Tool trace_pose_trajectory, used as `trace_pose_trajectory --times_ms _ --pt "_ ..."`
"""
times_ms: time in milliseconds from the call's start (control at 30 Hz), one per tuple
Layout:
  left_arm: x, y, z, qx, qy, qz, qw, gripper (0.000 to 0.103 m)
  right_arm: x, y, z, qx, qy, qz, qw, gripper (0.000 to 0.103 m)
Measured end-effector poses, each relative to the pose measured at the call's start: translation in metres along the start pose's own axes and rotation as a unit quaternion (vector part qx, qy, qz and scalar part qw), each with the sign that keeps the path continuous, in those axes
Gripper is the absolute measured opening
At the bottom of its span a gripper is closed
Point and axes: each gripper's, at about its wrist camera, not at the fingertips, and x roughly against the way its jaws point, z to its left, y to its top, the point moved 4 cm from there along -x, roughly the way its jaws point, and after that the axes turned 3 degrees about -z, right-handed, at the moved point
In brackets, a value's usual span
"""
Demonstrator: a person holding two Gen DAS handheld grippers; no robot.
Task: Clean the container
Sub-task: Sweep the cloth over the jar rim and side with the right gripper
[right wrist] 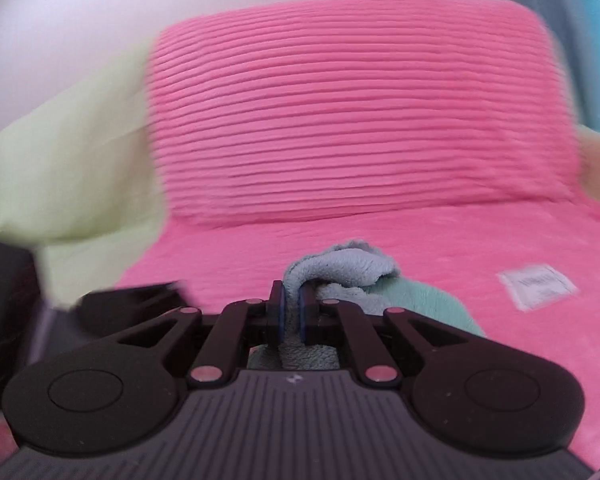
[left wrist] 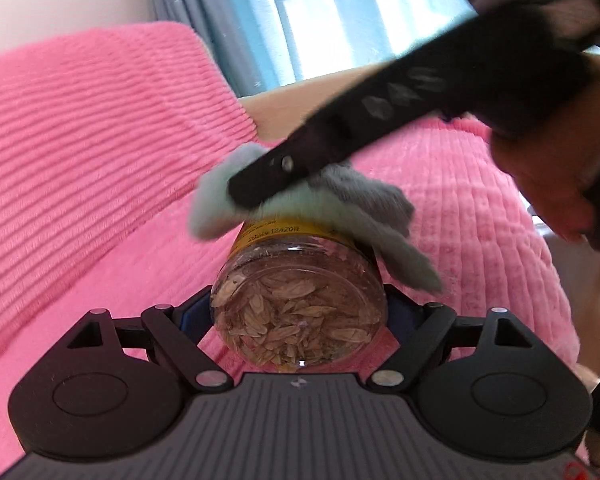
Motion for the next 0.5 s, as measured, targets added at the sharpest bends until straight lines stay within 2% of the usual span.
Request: trace_pose_trajectory --times_ms 133,233,367,500 --pt "-0.002 0.0 0.001 0.01 -0.001 0.002 0.9999 0.086 0.0 0.0 -0.007 -0.024 0.006 -0.003 1.0 0.004" --pt "-0.006 -0.003 0.011 0.065 -0.016 0.01 0.9977 0.086 0.0 0.0 -0.004 -0.017 0.002 -0.003 1.0 0.004" --pt "-0.009 -0.008 0.026 0.142 -0.046 0.013 0.9888 0.086 0.0 -0.001 -0.005 -0.023 0.001 -0.004 1.0 0.004" --pt "-0.009 -0.01 0.037 0.198 -0.068 0.004 0.9778 0.087 0.002 -0.001 -0.003 -0.02 0.001 -0.004 1.0 0.004"
